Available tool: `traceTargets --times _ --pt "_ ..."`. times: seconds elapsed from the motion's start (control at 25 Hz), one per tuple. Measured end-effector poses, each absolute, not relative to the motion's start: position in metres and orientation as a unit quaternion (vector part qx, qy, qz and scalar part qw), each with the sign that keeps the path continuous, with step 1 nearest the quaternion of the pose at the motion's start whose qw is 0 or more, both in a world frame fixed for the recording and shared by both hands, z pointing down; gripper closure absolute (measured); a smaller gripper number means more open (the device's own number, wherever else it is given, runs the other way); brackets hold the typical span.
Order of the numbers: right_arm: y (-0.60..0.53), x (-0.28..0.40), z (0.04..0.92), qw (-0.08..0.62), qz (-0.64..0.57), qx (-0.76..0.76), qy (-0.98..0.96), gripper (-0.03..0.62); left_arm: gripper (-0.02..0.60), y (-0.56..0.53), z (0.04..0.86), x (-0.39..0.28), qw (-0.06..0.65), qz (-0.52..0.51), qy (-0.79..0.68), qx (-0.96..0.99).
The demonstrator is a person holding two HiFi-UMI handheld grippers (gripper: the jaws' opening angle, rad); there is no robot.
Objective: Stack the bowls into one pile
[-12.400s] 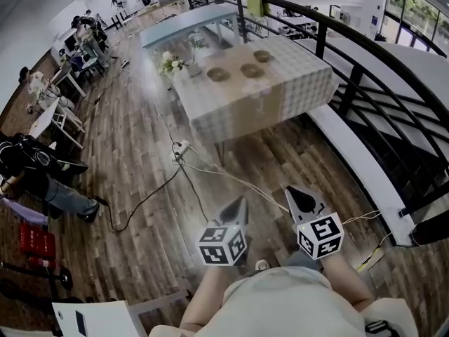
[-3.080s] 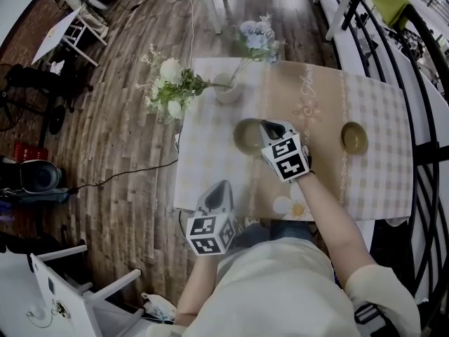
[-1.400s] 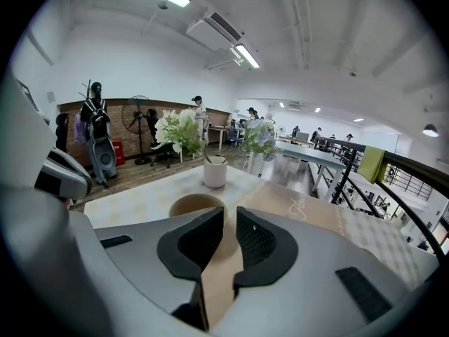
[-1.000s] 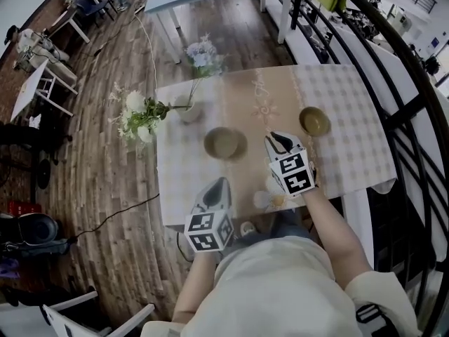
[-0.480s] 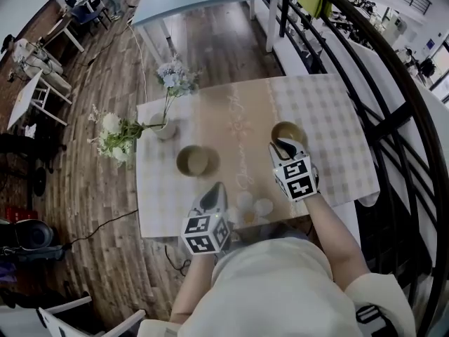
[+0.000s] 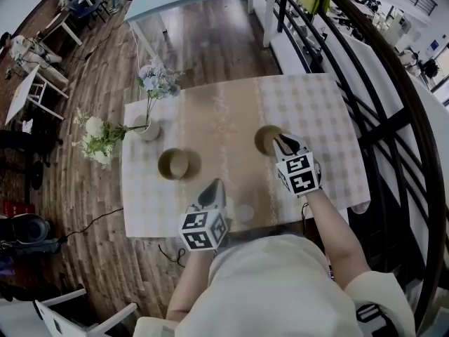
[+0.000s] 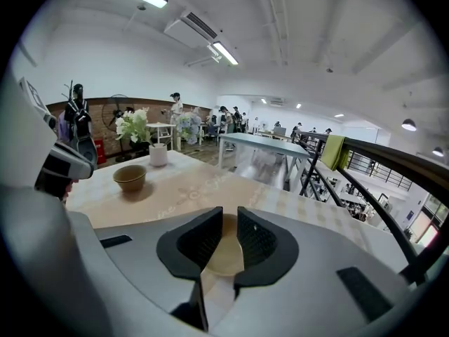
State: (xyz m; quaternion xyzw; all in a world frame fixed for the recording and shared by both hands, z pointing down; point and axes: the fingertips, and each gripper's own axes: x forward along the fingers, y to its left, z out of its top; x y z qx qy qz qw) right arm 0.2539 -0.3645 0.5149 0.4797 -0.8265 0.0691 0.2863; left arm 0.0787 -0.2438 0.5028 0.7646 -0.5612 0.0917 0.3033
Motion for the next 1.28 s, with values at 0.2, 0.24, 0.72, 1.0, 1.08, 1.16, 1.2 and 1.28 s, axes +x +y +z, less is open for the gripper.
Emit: traceTargets --times 0.2,0.24,0.72,1.0,1.08,1.16,1.2,1.28 --pt "-0.377 0.272 0.531 0.295 0.079 0.472 -0.827 0.539 0.577 -0.253 0.506 0.096 0.304 0.098 -0.566 0.760" --pt "-0.379 0.275 0.536 0.298 0.082 0.470 -0.827 0.539 0.577 -0.254 0.508 0.098 0.305 0.099 -0.568 0.758" --pt "-0.402 0.296 0.590 0.331 0.122 0.447 -0.822 0.539 0.577 -0.262 0.524 0.117 0.324 0.116 -0.578 0.739" --pt "-0.407 0.300 0.608 0.333 0.140 0.439 -0.823 0.539 0.577 -0.266 0.530 0.124 0.330 0.121 -0.584 0.732" --pt "-0.409 0.299 0.609 0.333 0.145 0.436 -0.823 0.539 0.577 -0.266 0.530 0.126 0.330 0.123 -0.585 0.730" --pt "-0.409 0.298 0.611 0.333 0.148 0.433 -0.824 0.539 0.577 -0.267 0.530 0.127 0.330 0.123 -0.587 0.729" --pt "-0.409 0.297 0.611 0.333 0.149 0.431 -0.825 0.539 0.577 -0.267 0.530 0.127 0.330 0.122 -0.588 0.728" --pt "-0.409 0.296 0.611 0.334 0.149 0.429 -0.826 0.541 0.577 -0.267 0.529 0.127 0.330 0.122 -0.590 0.727"
